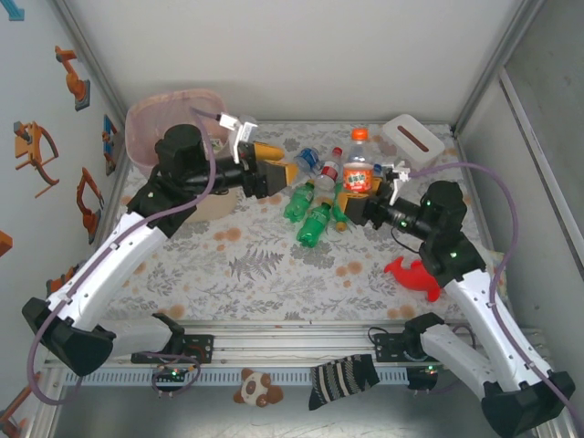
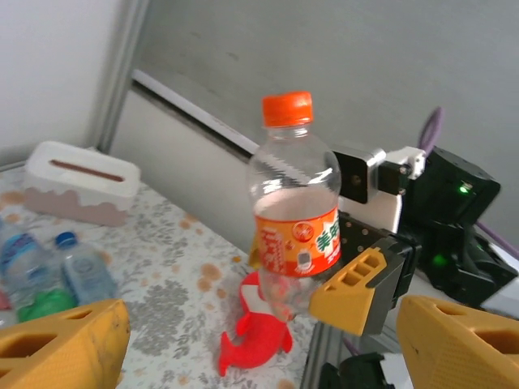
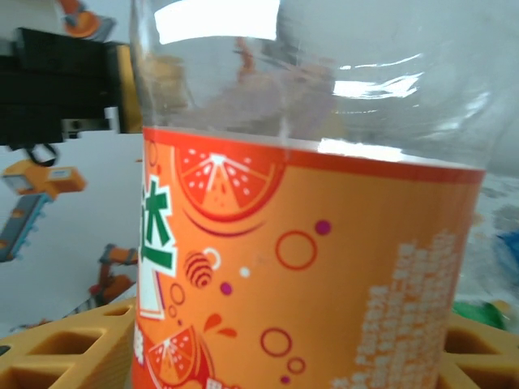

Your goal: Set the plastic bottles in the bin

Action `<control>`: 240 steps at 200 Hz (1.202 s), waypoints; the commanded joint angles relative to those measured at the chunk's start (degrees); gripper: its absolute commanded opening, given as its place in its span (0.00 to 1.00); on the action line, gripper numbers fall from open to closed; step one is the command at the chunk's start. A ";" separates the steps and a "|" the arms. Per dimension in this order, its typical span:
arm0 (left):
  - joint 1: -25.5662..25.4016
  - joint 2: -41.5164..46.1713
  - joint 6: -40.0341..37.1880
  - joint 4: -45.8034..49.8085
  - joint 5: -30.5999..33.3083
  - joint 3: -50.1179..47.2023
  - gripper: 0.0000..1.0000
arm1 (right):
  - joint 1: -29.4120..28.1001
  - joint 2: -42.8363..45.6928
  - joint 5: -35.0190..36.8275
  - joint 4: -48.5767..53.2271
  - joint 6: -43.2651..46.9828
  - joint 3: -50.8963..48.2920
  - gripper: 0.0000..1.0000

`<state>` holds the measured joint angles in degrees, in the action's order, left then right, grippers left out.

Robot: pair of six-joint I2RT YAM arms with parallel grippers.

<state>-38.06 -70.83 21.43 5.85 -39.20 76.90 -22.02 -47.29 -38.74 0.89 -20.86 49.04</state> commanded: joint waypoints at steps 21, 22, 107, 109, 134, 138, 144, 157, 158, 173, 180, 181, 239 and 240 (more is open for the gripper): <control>-5.62 -0.75 -5.09 -4.62 -3.67 3.01 0.87 | -7.17 0.26 -2.65 -4.42 3.51 5.55 0.46; -5.66 -0.78 -5.13 -4.62 -3.68 3.04 0.87 | -7.34 0.22 -2.61 -4.41 3.62 5.63 0.46; -11.50 -2.23 -7.58 -4.81 -8.24 6.22 0.88 | -17.29 0.03 -0.79 -4.07 10.67 9.54 0.46; -11.64 -2.21 -7.62 -4.84 -8.50 6.28 0.88 | -17.40 0.03 -0.74 -4.01 10.73 9.53 0.46; -13.05 -2.51 -8.75 -5.31 -10.53 6.68 0.86 | -18.53 -0.40 -0.38 -3.81 11.19 10.23 0.46; -13.23 -2.48 -8.98 -5.32 -10.70 6.72 0.85 | -18.65 -0.47 -0.28 -3.79 11.17 10.36 0.46; -13.50 -2.43 -9.24 -5.34 -11.04 6.77 0.84 | -18.92 -0.51 -0.14 -3.92 11.25 10.50 0.46; -14.17 -2.47 -9.68 -5.42 -11.44 6.83 0.82 | -19.54 -0.50 0.33 -3.90 11.50 10.65 0.46; -14.20 -2.43 -9.71 -5.41 -11.43 6.89 0.82 | -19.54 -0.47 0.38 -3.88 11.52 10.64 0.46; -14.82 -2.48 -10.00 -5.68 -11.43 6.99 0.79 | -20.03 -0.61 0.53 -3.81 11.97 10.97 0.46; -15.01 -2.56 -10.07 -5.84 -11.47 7.15 0.78 | -20.29 -0.68 0.48 -3.70 12.23 11.08 0.46; -15.02 -2.65 -10.08 -5.84 -11.45 7.18 0.78 | -20.32 -0.69 0.50 -3.70 12.28 11.12 0.46; -16.21 -3.69 -10.27 -7.34 -11.87 8.23 0.67 | -21.55 -1.26 0.47 -3.21 13.05 11.60 0.46; -16.23 -3.70 -10.31 -7.34 -11.87 8.24 0.66 | -21.56 -1.29 0.44 -3.19 13.05 11.60 0.46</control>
<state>-53.60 -74.04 12.53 1.06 -48.97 82.94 -42.94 -48.51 -38.98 -1.30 -8.95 58.67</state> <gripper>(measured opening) 0.695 0.634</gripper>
